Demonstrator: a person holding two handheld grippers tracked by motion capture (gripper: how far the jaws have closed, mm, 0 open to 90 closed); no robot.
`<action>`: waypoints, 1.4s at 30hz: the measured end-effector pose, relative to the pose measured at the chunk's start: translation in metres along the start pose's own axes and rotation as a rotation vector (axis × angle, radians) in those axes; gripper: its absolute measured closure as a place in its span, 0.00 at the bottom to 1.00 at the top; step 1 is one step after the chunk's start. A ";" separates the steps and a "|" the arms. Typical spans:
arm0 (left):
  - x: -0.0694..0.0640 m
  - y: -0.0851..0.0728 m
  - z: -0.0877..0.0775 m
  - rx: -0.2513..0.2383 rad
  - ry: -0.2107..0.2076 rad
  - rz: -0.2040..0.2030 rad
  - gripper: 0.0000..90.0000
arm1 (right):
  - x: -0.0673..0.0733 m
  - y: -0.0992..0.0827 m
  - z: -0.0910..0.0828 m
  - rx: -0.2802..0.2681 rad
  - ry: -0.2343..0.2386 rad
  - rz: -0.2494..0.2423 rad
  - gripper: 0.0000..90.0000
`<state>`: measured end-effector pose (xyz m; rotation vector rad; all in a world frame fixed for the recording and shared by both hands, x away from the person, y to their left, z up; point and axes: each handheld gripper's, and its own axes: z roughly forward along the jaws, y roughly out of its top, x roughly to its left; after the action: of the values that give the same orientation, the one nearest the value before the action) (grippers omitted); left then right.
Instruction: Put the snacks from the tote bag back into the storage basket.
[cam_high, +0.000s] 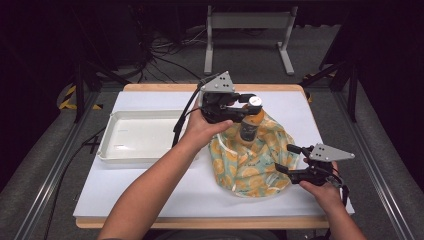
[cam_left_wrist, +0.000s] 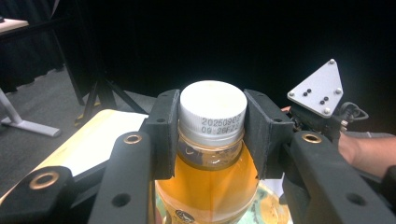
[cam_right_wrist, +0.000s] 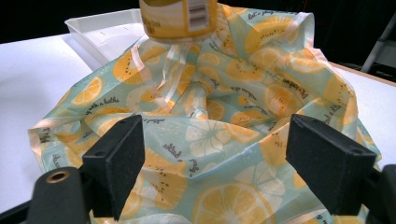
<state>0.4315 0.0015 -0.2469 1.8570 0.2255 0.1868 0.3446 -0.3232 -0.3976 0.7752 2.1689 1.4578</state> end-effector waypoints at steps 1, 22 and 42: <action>0.000 -0.001 -0.003 0.000 0.003 0.001 0.65 | 0.000 0.000 0.000 0.002 0.000 0.001 0.22; 0.006 -0.014 -0.062 -0.001 0.063 -0.017 0.65 | -0.002 -0.002 0.001 -0.004 0.008 0.022 0.22; 0.012 -0.033 -0.112 -0.009 0.140 -0.051 0.65 | -0.002 -0.002 0.001 0.005 0.006 0.017 0.22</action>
<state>0.4144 0.1174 -0.2461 1.8292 0.3675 0.2823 0.3462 -0.3239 -0.4000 0.7938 2.1756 1.4654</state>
